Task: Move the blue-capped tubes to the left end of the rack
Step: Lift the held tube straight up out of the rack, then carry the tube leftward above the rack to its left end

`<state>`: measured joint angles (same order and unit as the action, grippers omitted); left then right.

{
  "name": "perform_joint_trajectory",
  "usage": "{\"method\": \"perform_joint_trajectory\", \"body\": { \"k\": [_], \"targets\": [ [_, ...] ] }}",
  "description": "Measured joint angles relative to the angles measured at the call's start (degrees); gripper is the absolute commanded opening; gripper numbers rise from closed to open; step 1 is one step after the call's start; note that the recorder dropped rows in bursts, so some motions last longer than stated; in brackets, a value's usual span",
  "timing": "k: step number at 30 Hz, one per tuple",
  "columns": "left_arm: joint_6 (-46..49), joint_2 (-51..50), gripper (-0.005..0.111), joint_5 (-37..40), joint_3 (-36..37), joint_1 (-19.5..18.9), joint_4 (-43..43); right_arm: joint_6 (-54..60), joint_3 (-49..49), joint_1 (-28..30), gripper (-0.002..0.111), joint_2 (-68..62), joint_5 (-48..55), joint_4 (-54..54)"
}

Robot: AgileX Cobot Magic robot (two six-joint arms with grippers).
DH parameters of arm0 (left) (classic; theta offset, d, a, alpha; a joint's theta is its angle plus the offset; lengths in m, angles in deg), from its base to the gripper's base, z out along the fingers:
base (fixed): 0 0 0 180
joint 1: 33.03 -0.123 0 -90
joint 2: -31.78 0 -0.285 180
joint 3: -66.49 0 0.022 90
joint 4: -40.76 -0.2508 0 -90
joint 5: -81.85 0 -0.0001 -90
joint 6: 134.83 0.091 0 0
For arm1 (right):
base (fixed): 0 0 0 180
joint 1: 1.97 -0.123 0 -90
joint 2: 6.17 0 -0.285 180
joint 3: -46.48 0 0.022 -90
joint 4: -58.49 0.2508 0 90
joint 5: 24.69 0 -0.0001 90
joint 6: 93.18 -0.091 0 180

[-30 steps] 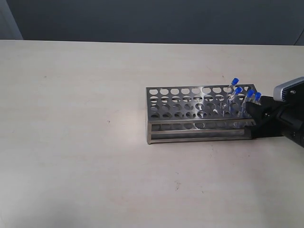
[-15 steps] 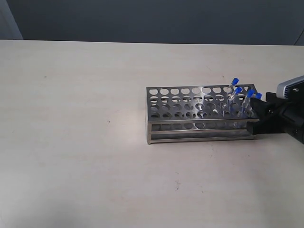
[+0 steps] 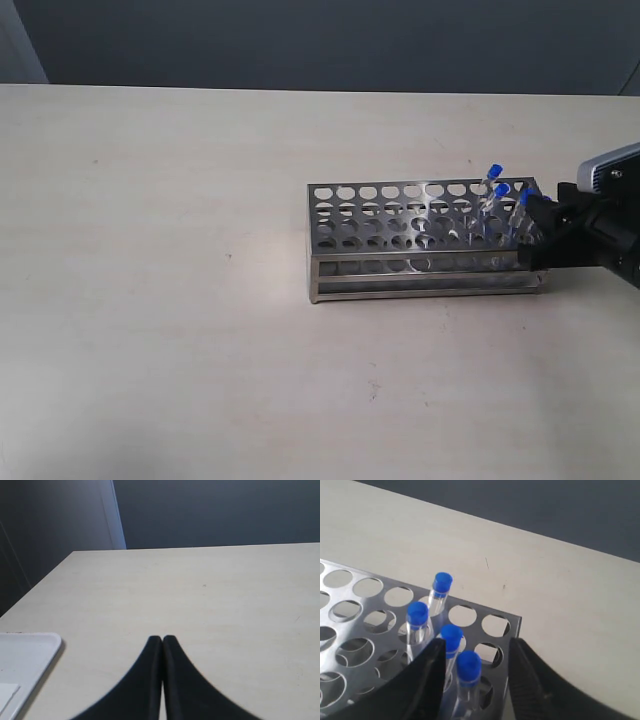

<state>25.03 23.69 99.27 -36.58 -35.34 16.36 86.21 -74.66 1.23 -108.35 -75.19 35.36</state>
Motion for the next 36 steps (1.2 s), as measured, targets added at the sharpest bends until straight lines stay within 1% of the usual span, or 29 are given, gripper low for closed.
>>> {"method": "perform_joint_trajectory", "body": {
  "k": [4, 5, 7, 8, 10, 11, 23, 29, 34, 36],
  "targets": [
    [0.00, 0.00, 0.000, 0.00, 0.00, 0.00, 0.00, -0.55, 0.00, 0.00, 0.040, 0.00, 1.09, -0.12],
    [0.00, 0.00, 0.000, 0.00, 0.00, 0.00, 0.00, -0.66, 0.00, 0.00, 0.037, 0.00, 1.37, -0.12],
    [0.00, 0.00, 0.000, 0.00, 0.00, 0.00, 0.00, -0.66, 0.00, 0.00, 0.029, 0.00, 1.47, -0.12],
    [0.00, 0.00, 0.000, 0.00, 0.00, 0.00, 0.00, -0.66, 0.00, 0.00, 0.021, 0.00, 1.47, -0.12],
    [0.00, 0.00, 0.000, 0.00, 0.00, 0.00, 0.00, -0.73, 0.00, 0.00, 0.008, 0.00, 1.72, -0.12],
    [0.00, 0.00, 0.000, 0.00, 0.00, 0.00, 0.00, -0.78, 0.00, 0.00, -0.001, 0.00, 1.79, -0.12],
    [0.00, 0.00, 0.000, 0.00, 0.00, 0.00, 0.00, -2.04, 0.00, 0.00, -0.001, 1.02, 2.15, -0.22],
    [0.00, 0.00, 0.000, 0.00, 0.00, 0.00, 0.00, -4.93, 0.00, 0.00, -0.001, 6.45, 2.77, -0.65],
    [0.00, 0.00, 0.000, 0.00, 0.00, 0.00, 0.00, -6.56, 0.00, 0.00, -0.001, 12.60, 6.10, -0.65],
    [0.00, 0.00, 0.000, 0.00, 0.00, 0.00, 0.00, -7.34, 0.00, 0.00, -0.001, 17.03, 7.31, -0.65]
  ]
}}
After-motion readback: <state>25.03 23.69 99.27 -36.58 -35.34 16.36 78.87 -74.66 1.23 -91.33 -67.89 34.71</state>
